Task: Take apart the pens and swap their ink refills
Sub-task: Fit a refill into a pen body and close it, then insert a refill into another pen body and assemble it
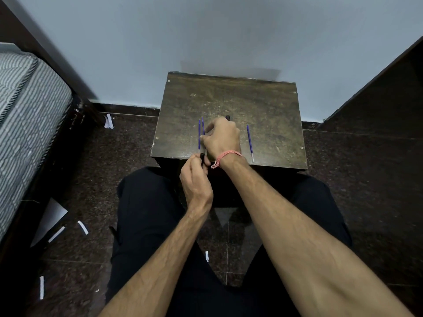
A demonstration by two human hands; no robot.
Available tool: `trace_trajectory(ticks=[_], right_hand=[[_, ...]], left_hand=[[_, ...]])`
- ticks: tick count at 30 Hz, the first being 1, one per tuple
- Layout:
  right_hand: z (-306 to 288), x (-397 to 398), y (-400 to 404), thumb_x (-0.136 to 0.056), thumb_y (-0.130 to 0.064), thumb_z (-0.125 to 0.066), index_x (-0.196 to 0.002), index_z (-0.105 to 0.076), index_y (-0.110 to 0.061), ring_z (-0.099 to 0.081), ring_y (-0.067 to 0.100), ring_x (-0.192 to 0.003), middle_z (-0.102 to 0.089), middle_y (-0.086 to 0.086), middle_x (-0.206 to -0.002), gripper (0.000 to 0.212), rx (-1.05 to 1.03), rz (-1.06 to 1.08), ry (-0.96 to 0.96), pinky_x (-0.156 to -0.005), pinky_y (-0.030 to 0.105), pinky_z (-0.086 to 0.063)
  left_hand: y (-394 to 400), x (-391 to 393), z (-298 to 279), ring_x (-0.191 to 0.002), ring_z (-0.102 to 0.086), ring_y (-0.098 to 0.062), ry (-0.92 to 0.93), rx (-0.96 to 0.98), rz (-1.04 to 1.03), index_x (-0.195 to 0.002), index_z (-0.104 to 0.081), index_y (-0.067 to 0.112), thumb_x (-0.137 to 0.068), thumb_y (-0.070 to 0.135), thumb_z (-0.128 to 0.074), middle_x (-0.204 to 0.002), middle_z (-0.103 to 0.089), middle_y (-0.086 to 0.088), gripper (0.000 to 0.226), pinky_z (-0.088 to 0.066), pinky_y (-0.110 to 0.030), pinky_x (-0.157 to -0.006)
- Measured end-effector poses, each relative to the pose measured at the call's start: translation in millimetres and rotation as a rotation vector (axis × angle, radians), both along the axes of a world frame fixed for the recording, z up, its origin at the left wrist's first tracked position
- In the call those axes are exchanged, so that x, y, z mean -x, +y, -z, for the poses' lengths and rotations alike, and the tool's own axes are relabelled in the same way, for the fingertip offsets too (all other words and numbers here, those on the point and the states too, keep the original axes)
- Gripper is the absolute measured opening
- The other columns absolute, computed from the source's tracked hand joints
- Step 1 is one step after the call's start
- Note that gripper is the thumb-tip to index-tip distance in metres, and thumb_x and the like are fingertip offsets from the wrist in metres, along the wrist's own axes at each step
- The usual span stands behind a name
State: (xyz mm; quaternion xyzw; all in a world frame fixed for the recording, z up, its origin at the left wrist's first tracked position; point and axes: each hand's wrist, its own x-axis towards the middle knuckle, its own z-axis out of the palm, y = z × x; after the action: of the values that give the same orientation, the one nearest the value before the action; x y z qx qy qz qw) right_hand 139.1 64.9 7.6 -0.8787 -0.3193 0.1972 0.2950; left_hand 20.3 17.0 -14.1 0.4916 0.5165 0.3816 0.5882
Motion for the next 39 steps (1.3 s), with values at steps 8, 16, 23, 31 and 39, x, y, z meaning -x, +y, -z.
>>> trace_trajectory(ticks=[8,16,23,31,39], right_hand=[[4.4,9.1,2.8,-0.089,-0.02,-0.087,-0.095,-0.082,-0.015,-0.076,0.028,-0.095,-0.079,0.009,-0.094,0.009,0.036,-0.017,-0.091,-0.081,0.03,-0.062],[-0.1,4.9,-5.5,-0.09,-0.019,-0.087,-0.088,-0.08,-0.012,-0.078,0.021,-0.086,-0.076,0.0,-0.076,0.01,0.016,-0.02,-0.032,-0.076,0.029,-0.061],[-12.9,-26.6,-50.4,-0.093,-0.038,-0.076,-0.1,-0.081,-0.028,-0.078,0.02,-0.092,-0.083,-0.006,-0.095,0.013,-0.092,0.015,-0.271,-0.082,0.033,-0.061],[7.1,-61.8,-133.3,-0.105,-0.015,-0.061,-0.137,-0.071,-0.018,-0.062,0.027,-0.118,-0.066,0.002,-0.144,0.034,0.017,-0.318,-0.49,-0.098,0.042,-0.056],[12.0,-44.3,-158.4,-0.103,-0.017,-0.066,-0.141,-0.066,-0.007,-0.061,0.035,-0.123,-0.065,0.013,-0.146,0.04,0.109,-0.389,-0.542,-0.108,0.047,-0.053]], left_hand=[[1.1,0.6,1.2,-0.07,-0.045,-0.024,-0.04,0.024,-0.003,-0.077,-0.054,-0.004,-0.103,0.025,-0.04,-0.072,-0.054,-0.007,0.042,-0.039,-0.04,-0.065],[-0.5,-0.1,-0.6,-0.069,-0.045,-0.022,-0.028,0.006,0.015,-0.078,-0.057,-0.002,-0.101,0.028,-0.039,-0.07,-0.051,-0.007,0.042,-0.041,-0.036,-0.065],[-0.8,-1.0,5.3,-0.071,-0.048,-0.024,-0.018,0.032,0.066,-0.079,-0.067,0.017,-0.098,0.028,-0.038,-0.067,-0.048,0.001,0.036,-0.04,-0.042,-0.071],[-5.1,-11.3,17.5,-0.082,-0.064,-0.009,-0.104,0.094,0.277,-0.114,-0.076,0.019,-0.111,0.015,-0.049,-0.09,-0.073,0.006,0.027,-0.05,-0.027,-0.072],[-14.3,-13.2,24.3,-0.103,-0.079,-0.014,-0.076,0.0,0.352,-0.123,-0.074,0.028,-0.11,0.012,-0.069,-0.115,-0.085,-0.001,0.021,-0.063,-0.031,-0.092]])
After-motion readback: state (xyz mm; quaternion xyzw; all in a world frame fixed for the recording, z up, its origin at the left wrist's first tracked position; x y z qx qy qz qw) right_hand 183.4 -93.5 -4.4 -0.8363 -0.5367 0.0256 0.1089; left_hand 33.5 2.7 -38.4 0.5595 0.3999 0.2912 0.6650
